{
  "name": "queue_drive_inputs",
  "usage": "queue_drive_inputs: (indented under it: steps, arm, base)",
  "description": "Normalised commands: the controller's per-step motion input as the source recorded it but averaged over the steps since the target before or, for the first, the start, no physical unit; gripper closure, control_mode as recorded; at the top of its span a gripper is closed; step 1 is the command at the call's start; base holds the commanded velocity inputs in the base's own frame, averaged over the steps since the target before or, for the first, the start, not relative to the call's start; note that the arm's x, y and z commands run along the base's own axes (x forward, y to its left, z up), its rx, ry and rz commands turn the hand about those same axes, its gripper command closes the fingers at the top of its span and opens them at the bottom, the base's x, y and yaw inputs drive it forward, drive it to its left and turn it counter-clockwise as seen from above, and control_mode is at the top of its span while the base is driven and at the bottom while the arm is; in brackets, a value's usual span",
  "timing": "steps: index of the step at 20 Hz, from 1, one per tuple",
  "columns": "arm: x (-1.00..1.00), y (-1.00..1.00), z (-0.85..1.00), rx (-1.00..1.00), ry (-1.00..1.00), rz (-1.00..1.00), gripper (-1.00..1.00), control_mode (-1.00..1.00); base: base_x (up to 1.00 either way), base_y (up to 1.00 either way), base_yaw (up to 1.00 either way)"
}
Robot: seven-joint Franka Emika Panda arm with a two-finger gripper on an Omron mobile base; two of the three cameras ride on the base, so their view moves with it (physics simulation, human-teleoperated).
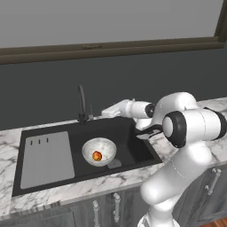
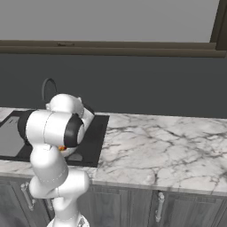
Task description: Pick the peach from the cabinet and place it in the bowl. Then pick the bowl and place it in the sink. Then turn on the sink facuet.
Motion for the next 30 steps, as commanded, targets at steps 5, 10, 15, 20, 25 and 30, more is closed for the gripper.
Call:
queue_drive_inputs:
  steps: [5, 10, 15, 20, 25, 30]
  arm:
    - [0.03, 0.29, -0.18, 0.0, -0.12, 0.06, -1.0, -1.0]
    - [0.28, 0.02, -0.35, 0.03, -0.09, 0.06, -1.0, -1.0]
    - [0.45, 0.0, -0.65, 0.04, 0.0, 0.05, -1.0, -1.0]
    - [0.41, 0.0, -0.41, 0.04, -0.01, 0.04, -1.0, -1.0]
    - [0.39, 0.0, -0.15, 0.07, -0.02, 0.03, -1.0, -1.0]
    - [0.41, 0.0, -0.15, 0.07, 0.0, 0.02, -1.0, -1.0]
  base:
    - [0.0, 0.0, 0.0]
    - [0.0, 0.0, 0.0]
    - [0.0, 0.0, 0.0]
    - [0.0, 0.0, 0.0]
    - [0.0, 0.0, 0.0]
    - [0.0, 0.0, 0.0]
